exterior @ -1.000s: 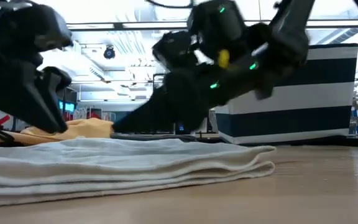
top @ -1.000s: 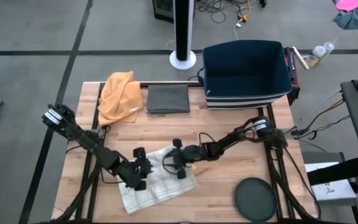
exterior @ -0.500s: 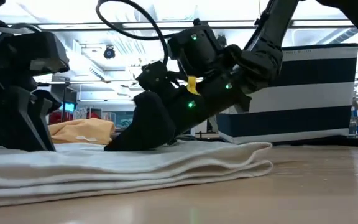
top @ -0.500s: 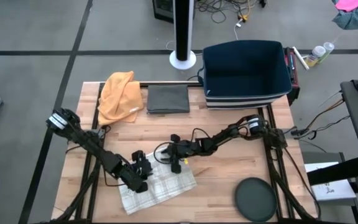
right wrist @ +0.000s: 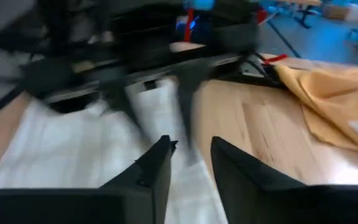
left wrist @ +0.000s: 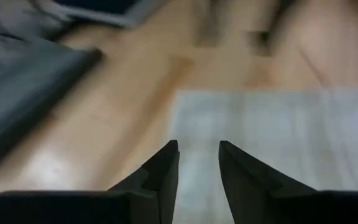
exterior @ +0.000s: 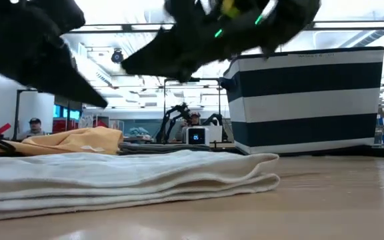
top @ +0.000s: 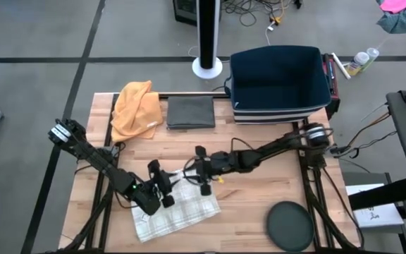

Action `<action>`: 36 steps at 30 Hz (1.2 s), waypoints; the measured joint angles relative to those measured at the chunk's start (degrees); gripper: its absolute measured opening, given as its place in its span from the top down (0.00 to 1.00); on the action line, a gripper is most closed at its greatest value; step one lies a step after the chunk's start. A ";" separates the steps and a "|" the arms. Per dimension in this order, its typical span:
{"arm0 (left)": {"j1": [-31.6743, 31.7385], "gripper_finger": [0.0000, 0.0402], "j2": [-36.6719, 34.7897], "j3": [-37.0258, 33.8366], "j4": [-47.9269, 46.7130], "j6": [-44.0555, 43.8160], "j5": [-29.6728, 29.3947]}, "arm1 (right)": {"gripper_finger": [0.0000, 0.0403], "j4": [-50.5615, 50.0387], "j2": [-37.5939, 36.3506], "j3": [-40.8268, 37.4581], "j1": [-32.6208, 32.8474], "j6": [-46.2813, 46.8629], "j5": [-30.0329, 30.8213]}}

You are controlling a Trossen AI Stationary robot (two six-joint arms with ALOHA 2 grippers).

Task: Fold kitchen towel into neat rectangle
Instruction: Fold the white patterned towel

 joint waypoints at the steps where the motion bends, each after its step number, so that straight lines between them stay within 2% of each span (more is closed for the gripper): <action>1: 0.00 0.73 0.00 0.02 0.26 -1.34 -2.78 | 0.79 -2.12 -1.71 -0.44 0.66 -1.25 1.71; 4: 0.02 0.75 0.05 0.04 0.29 -3.96 -8.30 | 0.88 -6.21 -6.51 -2.37 2.39 -3.55 7.82; 8: 0.13 0.78 0.15 0.02 0.28 -2.49 -8.34 | 0.98 -11.26 -10.46 -3.53 3.34 -1.71 9.26; 13: 0.26 0.81 0.14 2.08 1.28 -2.39 -3.48 | 0.99 -20.38 -10.28 -3.64 3.43 3.21 6.89; 16: 0.49 0.81 0.07 4.45 0.60 0.94 2.16 | 1.00 -23.44 -8.58 -3.63 3.57 6.76 5.15; 18: 0.55 0.81 0.07 6.14 -1.82 1.78 4.66 | 1.00 -19.94 -6.39 -3.72 3.87 9.38 5.12; 23: 0.37 0.81 0.00 9.42 -13.69 -3.53 5.08 | 1.00 -4.15 -0.15 -3.46 4.82 13.02 4.83; 25: 0.35 0.81 -0.04 9.61 -19.34 -7.64 6.62 | 1.00 -1.35 2.31 -3.25 5.21 14.78 5.69; 27: 0.72 0.81 -0.28 8.84 -23.14 -11.75 10.82 | 1.00 -1.62 3.78 -2.88 5.49 15.84 8.47; 30: 1.71 0.84 -0.37 6.08 -22.39 -16.38 13.72 | 1.00 -0.73 5.93 -1.26 5.54 15.66 12.94; 36: 2.80 0.98 -0.37 -3.43 -15.16 -20.79 10.99 | 1.00 4.94 14.47 2.58 4.54 15.70 14.93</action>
